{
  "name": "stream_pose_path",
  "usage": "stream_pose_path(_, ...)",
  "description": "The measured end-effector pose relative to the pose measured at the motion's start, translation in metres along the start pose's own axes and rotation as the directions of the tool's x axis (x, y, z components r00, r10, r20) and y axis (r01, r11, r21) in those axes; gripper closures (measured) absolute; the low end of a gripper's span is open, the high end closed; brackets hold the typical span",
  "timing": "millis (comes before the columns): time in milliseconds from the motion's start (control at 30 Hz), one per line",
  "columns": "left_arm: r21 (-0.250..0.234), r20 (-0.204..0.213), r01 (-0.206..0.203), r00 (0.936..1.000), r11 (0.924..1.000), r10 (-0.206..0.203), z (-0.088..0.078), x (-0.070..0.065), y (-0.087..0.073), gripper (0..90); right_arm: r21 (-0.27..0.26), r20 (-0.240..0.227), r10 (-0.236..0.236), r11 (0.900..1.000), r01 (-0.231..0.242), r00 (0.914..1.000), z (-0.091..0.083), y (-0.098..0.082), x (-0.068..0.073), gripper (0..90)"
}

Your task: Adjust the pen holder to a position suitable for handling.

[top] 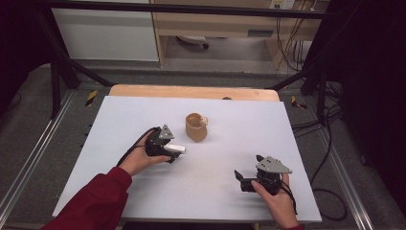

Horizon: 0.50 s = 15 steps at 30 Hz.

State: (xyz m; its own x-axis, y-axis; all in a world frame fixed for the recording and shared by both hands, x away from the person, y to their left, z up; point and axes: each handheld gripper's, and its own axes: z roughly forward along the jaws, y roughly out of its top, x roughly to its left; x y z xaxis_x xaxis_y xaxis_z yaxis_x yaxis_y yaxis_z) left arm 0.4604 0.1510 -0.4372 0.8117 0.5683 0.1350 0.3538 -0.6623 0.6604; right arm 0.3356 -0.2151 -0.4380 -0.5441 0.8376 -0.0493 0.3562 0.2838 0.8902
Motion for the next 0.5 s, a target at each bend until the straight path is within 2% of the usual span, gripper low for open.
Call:
stream_pose_path(100,0.01,0.001,-0.005,1.0,0.9999,0.005,0.0024,0.0013,-0.0006,19.2,-0.001,-0.001,-0.002,1.0,0.002,1.0,-0.0001,0.0,0.0003,2.6)
stream_pose_path(200,0.015,0.022,0.0,0.9998,0.9999,0.0,0.0032,0.0012,-0.0008,20.6,-0.001,-0.001,-0.003,1.0,0.003,1.0,-0.0003,0.0,0.0004,2.6)
stream_pose_path(300,0.024,0.022,-0.017,0.9996,0.9996,0.017,0.0042,0.001,-0.0001,22.2,0.002,-0.002,-0.002,1.0,0.002,1.0,-0.0001,0.0,0.0006,2.6)
stream_pose_path(500,0.031,0.029,-0.018,0.9994,0.9994,0.017,0.0087,0.0028,0.001,25.0,0.003,-0.004,-0.003,1.0,0.003,1.0,-0.0008,0.0,0.0012,2.5)
